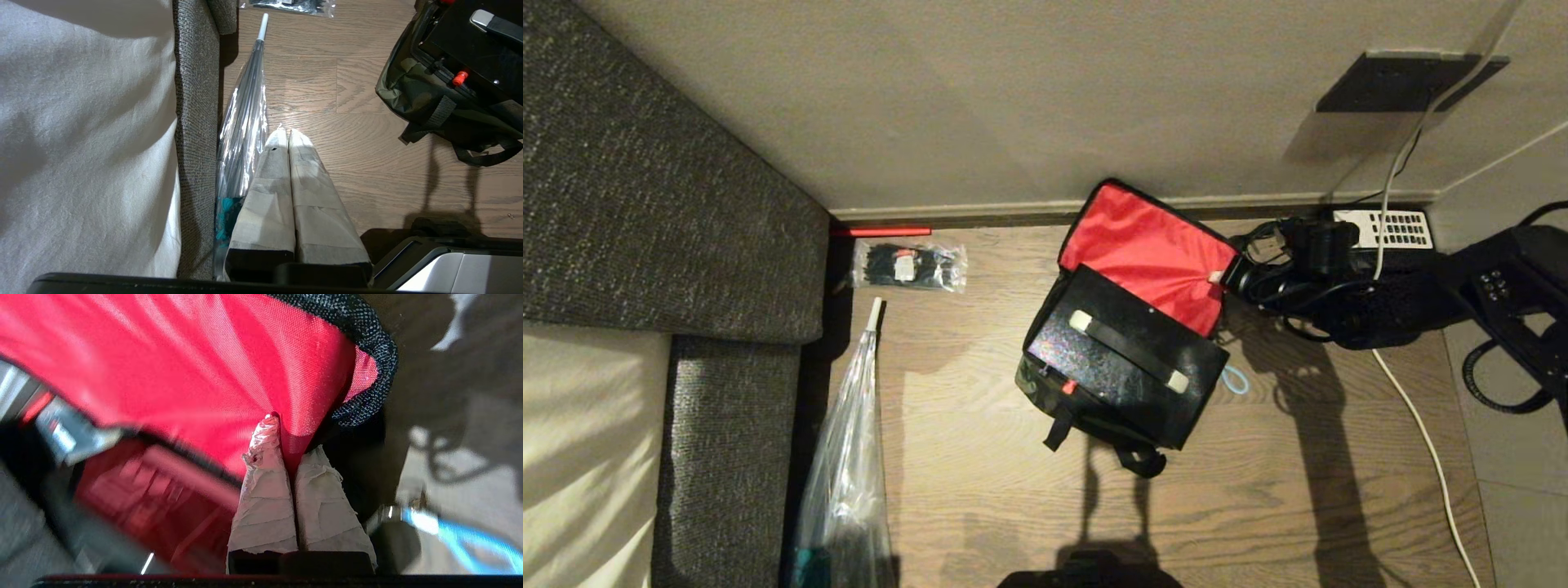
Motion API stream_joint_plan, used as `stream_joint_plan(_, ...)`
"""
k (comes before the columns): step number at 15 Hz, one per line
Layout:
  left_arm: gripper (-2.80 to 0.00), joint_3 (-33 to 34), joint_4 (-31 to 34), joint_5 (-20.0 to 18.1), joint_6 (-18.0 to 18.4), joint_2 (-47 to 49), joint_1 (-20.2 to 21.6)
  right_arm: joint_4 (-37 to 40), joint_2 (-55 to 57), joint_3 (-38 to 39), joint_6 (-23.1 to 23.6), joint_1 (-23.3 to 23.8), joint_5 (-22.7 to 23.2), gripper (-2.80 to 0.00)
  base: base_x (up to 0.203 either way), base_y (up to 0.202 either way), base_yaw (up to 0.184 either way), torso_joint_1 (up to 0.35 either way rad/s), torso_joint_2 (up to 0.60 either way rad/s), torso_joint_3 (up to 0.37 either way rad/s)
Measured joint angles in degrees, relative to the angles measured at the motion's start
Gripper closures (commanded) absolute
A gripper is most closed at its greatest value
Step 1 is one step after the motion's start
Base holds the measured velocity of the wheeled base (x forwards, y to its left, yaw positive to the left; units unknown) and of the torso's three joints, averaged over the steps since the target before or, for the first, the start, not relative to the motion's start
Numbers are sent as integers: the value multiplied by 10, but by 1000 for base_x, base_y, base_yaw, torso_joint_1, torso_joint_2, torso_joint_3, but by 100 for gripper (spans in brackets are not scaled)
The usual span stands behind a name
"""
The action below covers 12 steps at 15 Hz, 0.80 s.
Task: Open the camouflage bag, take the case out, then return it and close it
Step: Close the top of the storage box
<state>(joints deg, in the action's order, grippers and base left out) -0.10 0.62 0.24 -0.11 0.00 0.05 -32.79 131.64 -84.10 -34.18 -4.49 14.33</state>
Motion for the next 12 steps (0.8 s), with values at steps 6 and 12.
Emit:
stream_joint_plan(6,0,0,0,0,0,0,0,-1,-140,147,36,4,4,0,0,0,0,0,0,0)
stream_joint_plan(12,0,0,0,0,0,0,0,-3,-236,250,77,3,56,0,0,0,0,0,0,0)
